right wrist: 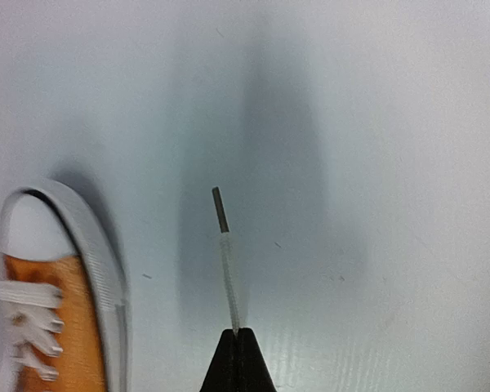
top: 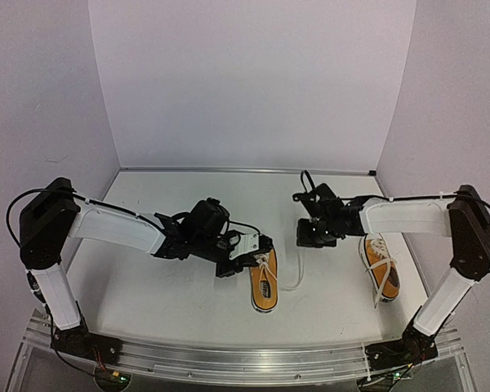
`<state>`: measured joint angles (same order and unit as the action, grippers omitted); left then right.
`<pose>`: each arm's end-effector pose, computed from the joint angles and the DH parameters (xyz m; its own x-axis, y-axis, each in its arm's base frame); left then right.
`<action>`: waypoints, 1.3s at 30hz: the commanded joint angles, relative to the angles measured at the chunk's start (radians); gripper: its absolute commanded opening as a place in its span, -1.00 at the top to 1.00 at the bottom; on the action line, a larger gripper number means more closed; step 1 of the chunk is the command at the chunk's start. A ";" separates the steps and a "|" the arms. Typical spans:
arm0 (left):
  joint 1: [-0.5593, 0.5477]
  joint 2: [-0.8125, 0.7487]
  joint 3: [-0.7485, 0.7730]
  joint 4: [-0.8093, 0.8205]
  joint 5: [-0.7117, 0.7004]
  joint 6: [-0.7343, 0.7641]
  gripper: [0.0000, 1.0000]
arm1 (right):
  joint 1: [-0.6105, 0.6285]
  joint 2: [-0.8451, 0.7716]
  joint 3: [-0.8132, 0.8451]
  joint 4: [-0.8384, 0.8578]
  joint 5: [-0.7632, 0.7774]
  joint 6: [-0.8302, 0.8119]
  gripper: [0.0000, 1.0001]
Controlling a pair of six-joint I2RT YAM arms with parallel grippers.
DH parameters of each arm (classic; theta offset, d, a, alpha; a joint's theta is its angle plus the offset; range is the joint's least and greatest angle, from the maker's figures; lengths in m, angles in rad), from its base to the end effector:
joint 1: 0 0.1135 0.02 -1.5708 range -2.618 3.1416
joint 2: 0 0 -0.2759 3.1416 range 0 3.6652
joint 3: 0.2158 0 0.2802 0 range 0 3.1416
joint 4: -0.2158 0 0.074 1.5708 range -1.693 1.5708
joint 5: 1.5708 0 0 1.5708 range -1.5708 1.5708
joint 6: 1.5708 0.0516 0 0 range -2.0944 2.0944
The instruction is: Tie the shoes
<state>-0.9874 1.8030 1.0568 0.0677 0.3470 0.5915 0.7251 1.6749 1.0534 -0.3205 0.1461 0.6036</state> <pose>0.2170 -0.3607 0.1633 0.2320 0.6005 -0.7653 0.9654 -0.0455 0.2569 0.2891 0.2462 0.1762 -0.8344 0.0110 -0.5511 -0.1439 0.9608 0.2369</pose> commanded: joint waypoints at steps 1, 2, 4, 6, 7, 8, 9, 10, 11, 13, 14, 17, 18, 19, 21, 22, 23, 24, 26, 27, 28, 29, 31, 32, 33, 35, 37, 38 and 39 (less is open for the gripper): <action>-0.004 -0.053 -0.032 0.109 0.019 0.039 1.00 | -0.002 -0.020 0.223 0.015 -0.063 -0.155 1.00; -0.008 -0.056 -0.043 0.136 0.010 0.051 1.00 | -0.003 0.005 0.275 0.015 -0.088 -0.169 1.00; -0.014 -0.063 -0.074 0.192 -0.023 0.075 1.00 | -0.003 0.054 0.353 0.015 -0.140 -0.197 1.00; -0.029 -0.071 -0.102 0.239 -0.072 0.116 1.00 | -0.003 0.102 0.441 0.015 -0.199 -0.219 1.00; -0.039 -0.073 -0.114 0.262 -0.103 0.140 1.00 | -0.003 0.124 0.478 0.015 -0.227 -0.228 1.00; -0.052 -0.074 -0.126 0.287 -0.140 0.167 1.00 | -0.003 0.150 0.514 0.015 -0.255 -0.233 1.00; -0.067 -0.075 -0.132 0.308 -0.169 0.193 1.00 | -0.002 0.171 0.546 0.014 -0.278 -0.240 1.00; -0.081 -0.077 -0.138 0.326 -0.195 0.216 1.00 | -0.002 0.189 0.571 0.014 -0.301 -0.247 1.00; -0.092 -0.076 -0.139 0.339 -0.217 0.230 1.00 | -0.002 0.202 0.587 0.014 -0.325 -0.254 1.00; -0.126 -0.071 -0.132 0.346 -0.258 0.277 1.00 | -0.003 0.238 0.622 0.014 -0.384 -0.262 1.00; -0.145 -0.064 -0.125 0.343 -0.283 0.304 1.00 | -0.003 0.249 0.637 0.015 -0.412 -0.264 1.00; -0.203 -0.039 -0.102 0.321 -0.364 0.387 1.00 | -0.002 0.288 0.677 0.017 -0.522 -0.273 1.00; -0.218 -0.031 -0.098 0.320 -0.388 0.406 1.00 | -0.002 0.299 0.689 0.018 -0.554 -0.279 1.00; -0.230 -0.022 -0.095 0.322 -0.409 0.422 1.00 | 0.000 0.309 0.700 0.018 -0.583 -0.286 1.00; -0.250 -0.011 -0.091 0.327 -0.436 0.446 1.00 | 0.004 0.329 0.719 0.019 -0.653 -0.308 1.00; -0.258 -0.008 -0.092 0.336 -0.449 0.457 1.00 | 0.006 0.343 0.733 0.019 -0.679 -0.317 1.00; -0.265 -0.004 -0.094 0.346 -0.458 0.469 1.00 | 0.008 0.358 0.748 0.018 -0.712 -0.325 1.00; -0.272 -0.001 -0.096 0.358 -0.467 0.481 1.00 | 0.013 0.372 0.762 0.017 -0.751 -0.332 1.00; -0.283 0.007 -0.093 0.365 -0.485 0.501 1.00 | 0.026 0.400 0.801 0.012 -0.809 -0.342 1.00; -0.285 0.012 -0.090 0.361 -0.492 0.508 1.00 | 0.033 0.411 0.817 0.007 -0.833 -0.347 1.00; -0.286 0.020 -0.087 0.359 -0.498 0.515 1.00 | 0.040 0.422 0.834 0.000 -0.853 -0.353 1.00; -0.288 0.028 -0.086 0.357 -0.506 0.521 1.00 | 0.048 0.434 0.854 -0.007 -0.870 -0.362 1.00; -0.296 0.037 -0.085 0.356 -0.516 0.532 1.00 | 0.071 0.457 0.890 -0.026 -0.898 -0.382 1.00; -0.299 0.040 -0.086 0.357 -0.519 0.536 1.00 | 0.082 0.465 0.904 -0.040 -0.906 -0.395 1.00; -0.303 0.042 -0.088 0.357 -0.521 0.538 1.00 | 0.096 0.475 0.920 -0.054 -0.920 -0.410 1.00; -0.309 0.042 -0.089 0.357 -0.527 0.542 1.00 | 0.118 0.495 0.947 -0.076 -0.954 -0.438 1.00; -0.312 0.045 -0.091 0.353 -0.530 0.548 1.00 | 0.137 0.513 0.971 -0.106 -0.980 -0.462 1.00; -0.315 0.047 -0.091 0.348 -0.532 0.554 1.00 | 0.145 0.525 0.988 -0.119 -0.990 -0.473 1.00; -0.319 0.051 -0.089 0.345 -0.537 0.559 1.00 | 0.151 0.537 1.007 -0.136 -0.997 -0.484 1.00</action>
<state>-1.2916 1.8423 0.9298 0.3882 -0.1644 1.1195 0.8436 2.1697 1.9769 -0.3854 -0.7622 0.1977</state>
